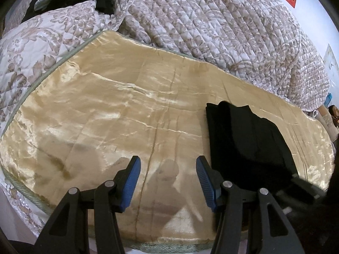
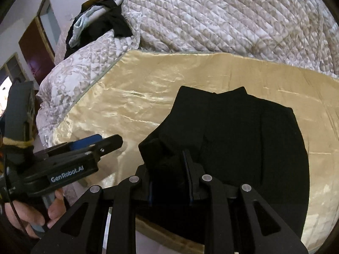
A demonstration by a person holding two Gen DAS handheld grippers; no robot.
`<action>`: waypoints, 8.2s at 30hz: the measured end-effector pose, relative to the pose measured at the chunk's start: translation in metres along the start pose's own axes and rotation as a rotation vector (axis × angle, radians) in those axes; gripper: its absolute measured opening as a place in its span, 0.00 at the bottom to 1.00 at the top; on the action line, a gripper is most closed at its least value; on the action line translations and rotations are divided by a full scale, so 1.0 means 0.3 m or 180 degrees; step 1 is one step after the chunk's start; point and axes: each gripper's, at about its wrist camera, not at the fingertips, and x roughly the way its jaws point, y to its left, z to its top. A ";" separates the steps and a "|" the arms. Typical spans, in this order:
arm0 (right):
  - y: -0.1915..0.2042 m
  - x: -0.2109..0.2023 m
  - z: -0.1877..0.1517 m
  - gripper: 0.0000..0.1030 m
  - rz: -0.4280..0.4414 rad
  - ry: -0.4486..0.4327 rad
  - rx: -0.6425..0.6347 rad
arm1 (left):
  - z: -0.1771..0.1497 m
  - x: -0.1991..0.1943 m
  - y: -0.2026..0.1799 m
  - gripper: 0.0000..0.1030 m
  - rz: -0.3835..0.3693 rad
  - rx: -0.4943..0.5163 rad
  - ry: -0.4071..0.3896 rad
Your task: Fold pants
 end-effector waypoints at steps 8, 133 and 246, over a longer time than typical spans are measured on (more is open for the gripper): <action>0.015 0.039 -0.046 0.32 0.0004 0.0011 -0.0191 | -0.003 0.010 0.001 0.56 0.0032 -0.0001 0.0011; -0.672 0.169 0.287 0.24 0.0357 0.0252 0.1195 | 0.353 0.386 -0.167 0.41 -0.0708 0.0201 0.0293; -0.303 -0.029 -0.068 0.48 -0.0756 0.0126 -0.0009 | -0.025 0.148 -0.293 0.61 0.0124 0.0863 0.0193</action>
